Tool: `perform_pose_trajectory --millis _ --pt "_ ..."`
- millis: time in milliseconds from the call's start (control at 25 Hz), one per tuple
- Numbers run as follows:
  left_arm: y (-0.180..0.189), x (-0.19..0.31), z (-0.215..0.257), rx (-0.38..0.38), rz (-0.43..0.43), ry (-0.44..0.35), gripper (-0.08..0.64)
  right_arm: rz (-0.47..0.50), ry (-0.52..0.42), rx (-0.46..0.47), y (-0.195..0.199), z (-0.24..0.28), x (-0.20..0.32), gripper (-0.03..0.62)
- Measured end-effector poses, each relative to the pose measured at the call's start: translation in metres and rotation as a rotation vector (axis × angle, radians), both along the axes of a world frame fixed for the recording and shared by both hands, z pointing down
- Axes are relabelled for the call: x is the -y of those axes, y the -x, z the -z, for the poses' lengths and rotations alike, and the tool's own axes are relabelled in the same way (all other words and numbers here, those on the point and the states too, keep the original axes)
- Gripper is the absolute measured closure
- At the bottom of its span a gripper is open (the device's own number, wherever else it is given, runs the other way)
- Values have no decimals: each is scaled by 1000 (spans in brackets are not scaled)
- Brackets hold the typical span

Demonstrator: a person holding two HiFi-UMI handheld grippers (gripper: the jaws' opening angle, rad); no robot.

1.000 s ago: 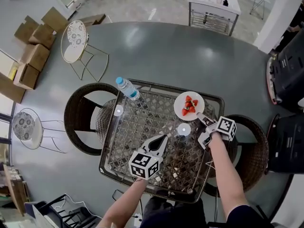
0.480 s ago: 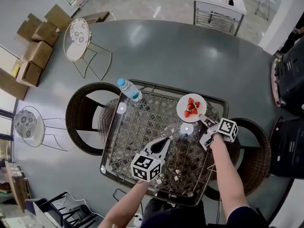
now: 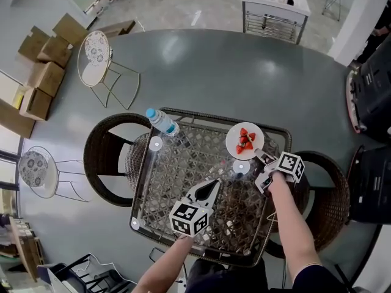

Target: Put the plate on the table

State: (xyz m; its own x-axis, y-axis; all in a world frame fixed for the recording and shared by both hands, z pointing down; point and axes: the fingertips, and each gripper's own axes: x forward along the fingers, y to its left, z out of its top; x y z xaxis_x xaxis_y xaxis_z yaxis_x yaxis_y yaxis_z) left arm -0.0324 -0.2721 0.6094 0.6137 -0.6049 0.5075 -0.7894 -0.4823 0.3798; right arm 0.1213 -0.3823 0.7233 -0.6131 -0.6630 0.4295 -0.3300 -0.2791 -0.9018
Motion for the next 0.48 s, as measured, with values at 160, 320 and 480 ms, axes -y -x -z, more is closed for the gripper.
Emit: perform_pose_trajectory --millis 160,320,480 --pt "1 1 0 0 -2 2 552 -4 24 -44 -1 -5 -1 574" --pt "2 0 0 2 -1 7 554 -4 46 -123 -3 -8 -1 574" --pt "2 -2 0 1 -4 10 552 4 61 -218 -4 -11 -3 572"
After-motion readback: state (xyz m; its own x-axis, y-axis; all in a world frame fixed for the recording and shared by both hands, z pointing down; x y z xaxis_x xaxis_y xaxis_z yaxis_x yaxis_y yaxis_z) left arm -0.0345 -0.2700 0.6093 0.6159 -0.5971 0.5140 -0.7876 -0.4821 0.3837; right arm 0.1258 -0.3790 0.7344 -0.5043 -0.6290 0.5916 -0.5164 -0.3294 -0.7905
